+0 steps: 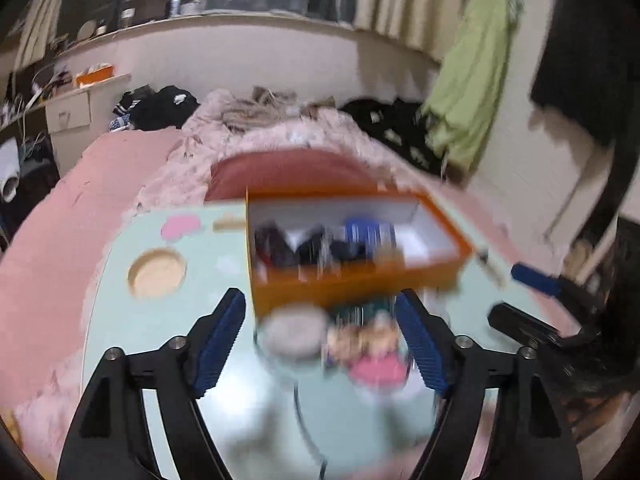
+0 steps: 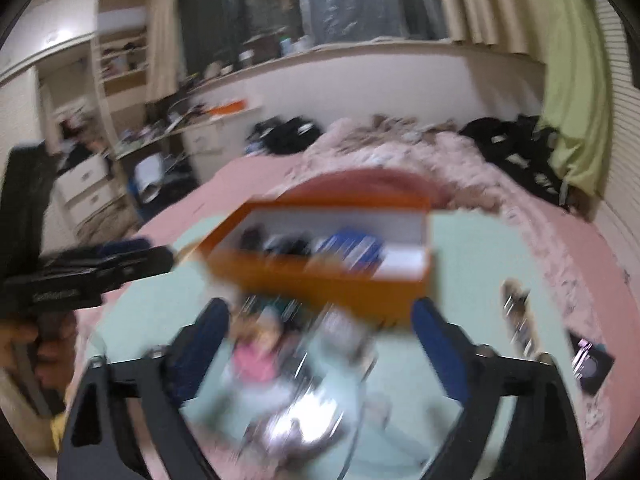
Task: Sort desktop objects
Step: 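Grasp the brown card box with the right gripper while the left gripper grasps the white fluffy ring, then drop the card box and white fluffy ring into the orange box with both grippers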
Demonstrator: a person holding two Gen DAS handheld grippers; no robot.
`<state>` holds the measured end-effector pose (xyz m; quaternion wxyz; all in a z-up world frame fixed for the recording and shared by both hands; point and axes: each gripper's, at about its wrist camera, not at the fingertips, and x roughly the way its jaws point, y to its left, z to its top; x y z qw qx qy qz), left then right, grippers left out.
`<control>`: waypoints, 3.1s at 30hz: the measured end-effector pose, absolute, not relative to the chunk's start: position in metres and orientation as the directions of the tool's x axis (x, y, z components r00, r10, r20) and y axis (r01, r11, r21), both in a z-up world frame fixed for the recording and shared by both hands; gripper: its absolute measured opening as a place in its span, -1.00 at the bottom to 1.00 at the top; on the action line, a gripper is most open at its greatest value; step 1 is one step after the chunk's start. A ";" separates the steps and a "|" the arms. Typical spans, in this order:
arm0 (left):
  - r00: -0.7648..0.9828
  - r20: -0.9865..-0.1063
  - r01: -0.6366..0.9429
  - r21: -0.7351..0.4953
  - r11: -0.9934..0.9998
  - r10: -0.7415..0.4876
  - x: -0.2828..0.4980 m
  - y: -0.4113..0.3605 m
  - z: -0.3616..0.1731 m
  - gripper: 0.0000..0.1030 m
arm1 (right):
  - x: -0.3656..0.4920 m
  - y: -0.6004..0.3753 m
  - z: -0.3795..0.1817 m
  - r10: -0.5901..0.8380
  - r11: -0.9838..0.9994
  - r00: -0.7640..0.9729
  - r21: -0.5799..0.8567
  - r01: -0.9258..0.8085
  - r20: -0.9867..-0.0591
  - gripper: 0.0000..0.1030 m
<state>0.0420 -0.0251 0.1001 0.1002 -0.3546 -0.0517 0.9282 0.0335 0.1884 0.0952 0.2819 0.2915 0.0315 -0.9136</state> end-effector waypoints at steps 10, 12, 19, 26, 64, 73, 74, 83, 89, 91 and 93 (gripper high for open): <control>-0.594 -0.801 -0.075 -0.046 -0.996 0.082 0.042 -0.015 -0.003 0.99 | 0.023 0.182 0.030 -0.382 -0.881 -0.565 0.103 0.463 -0.731 1.00; -0.598 -0.798 -0.072 -0.048 -0.996 0.082 0.038 -0.015 -0.011 0.99 | 0.024 0.181 0.029 -0.370 -0.883 -0.570 0.088 0.461 -0.734 1.00; -0.599 -0.796 -0.073 -0.051 -0.996 0.084 0.029 -0.017 -0.028 0.99 | 0.023 0.166 0.022 -0.274 -0.887 -0.589 -0.037 0.460 -0.760 1.00; -0.601 -0.795 -0.072 -0.051 -0.996 0.084 0.028 -0.019 -0.032 0.99 | 0.025 0.167 0.022 -0.306 -0.869 -0.614 -0.051 0.492 -0.728 0.34; -0.684 -0.671 -0.058 -0.343 -0.937 0.288 -0.024 -0.068 -0.007 -0.56 | 0.036 0.188 0.036 -0.384 -0.878 -0.669 0.028 0.477 -0.636 0.33; -0.748 -0.583 -0.187 -0.273 -0.944 0.317 -0.014 -0.038 0.075 -0.56 | -0.003 0.169 0.122 -0.408 -0.878 -0.760 -0.011 0.478 -0.506 0.33; -0.749 -0.582 -0.195 -0.265 -0.944 0.318 -0.026 -0.033 0.083 -0.55 | -0.015 0.163 0.129 -0.411 -0.878 -0.759 -0.004 0.479 -0.505 0.34; -0.713 -0.605 -0.095 -0.418 -0.903 0.355 -0.070 -0.057 0.052 0.43 | -0.080 0.150 0.089 -0.334 -0.915 -0.707 0.033 0.403 -0.624 0.86; -0.753 -0.576 -0.114 -0.364 -0.924 0.320 -0.049 -0.056 0.066 0.43 | -0.066 0.166 0.101 -0.349 -0.922 -0.742 0.070 0.380 -0.573 0.86; -0.770 -0.552 -0.132 -0.353 -0.926 0.320 -0.032 -0.054 0.078 0.43 | -0.055 0.174 0.110 -0.368 -0.919 -0.748 0.094 0.383 -0.552 0.86; -0.767 -0.576 -0.133 -0.288 -0.948 0.283 -0.016 -0.047 0.082 0.50 | -0.039 0.179 0.112 -0.373 -0.915 -0.743 0.088 0.393 -0.556 0.86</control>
